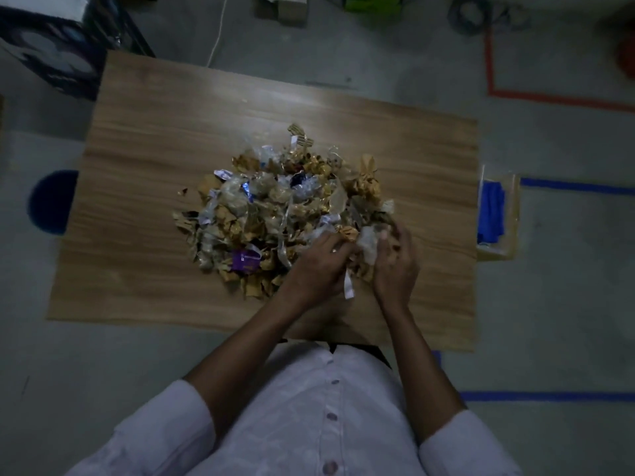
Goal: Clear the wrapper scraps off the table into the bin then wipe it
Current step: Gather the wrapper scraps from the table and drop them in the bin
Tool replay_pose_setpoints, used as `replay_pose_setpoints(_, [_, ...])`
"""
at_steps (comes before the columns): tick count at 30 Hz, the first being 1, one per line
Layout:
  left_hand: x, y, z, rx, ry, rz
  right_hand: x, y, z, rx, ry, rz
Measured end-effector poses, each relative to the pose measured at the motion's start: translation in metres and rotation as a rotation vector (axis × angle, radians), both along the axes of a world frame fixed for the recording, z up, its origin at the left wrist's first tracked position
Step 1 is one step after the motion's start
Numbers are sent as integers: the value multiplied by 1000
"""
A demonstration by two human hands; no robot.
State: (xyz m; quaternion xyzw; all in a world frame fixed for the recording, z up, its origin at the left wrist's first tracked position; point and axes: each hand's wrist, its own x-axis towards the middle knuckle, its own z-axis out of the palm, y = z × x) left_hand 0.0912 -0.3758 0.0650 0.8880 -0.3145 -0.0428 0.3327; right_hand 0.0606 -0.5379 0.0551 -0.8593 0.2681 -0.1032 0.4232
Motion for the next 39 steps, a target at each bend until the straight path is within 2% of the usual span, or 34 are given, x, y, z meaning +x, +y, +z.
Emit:
replay_pose_setpoints(2, [27,12,9,-6,-111,109,21,-2,6,-99,-123,-38])
replay_pose_setpoints(4, [61,26,7,30,-154,259,56,-3,6,-105,-165,-44])
replay_pose_setpoints(6, [94,43,5,126,-92,430,98,-6,-1,-139,-125,-20])
replay_pose_setpoints(8, [118,62,-2,259,60,538,135,-6,-11,-181,-11,29])
replay_pose_setpoints(11, [130,84,-31,358,252,445,156,8,-35,-157,188,180])
replay_pose_setpoints(14, [128,93,-49,379,376,301,146,33,-54,-263,355,345])
replay_pose_setpoints(16, [128,93,-41,293,344,339,135,48,-49,-347,252,312])
replay_pose_setpoints(20, [122,101,-19,130,76,403,111,86,-26,-372,46,242])
replay_pose_setpoints(21, [118,103,-21,115,83,375,106,96,-25,-353,42,271])
replay_pose_setpoints(23, [112,108,-33,154,224,257,99,112,-31,-323,79,373])
replay_pose_setpoints(25, [109,115,-41,204,328,162,96,122,-36,-368,95,431])
replay_pose_setpoints(27, [108,123,-37,138,225,166,98,131,-33,-394,32,385])
replay_pose_setpoints(30, [109,137,-21,-50,51,306,107,149,-17,-357,-111,350])
replay_pose_setpoints(33, [119,149,-19,-49,91,426,128,172,-13,-320,-131,448])
replay_pose_setpoints(36, [138,154,-32,7,177,460,152,188,-19,-335,-24,564])
replay_pose_setpoints(39, [144,159,-53,154,399,329,161,189,-37,-436,266,684])
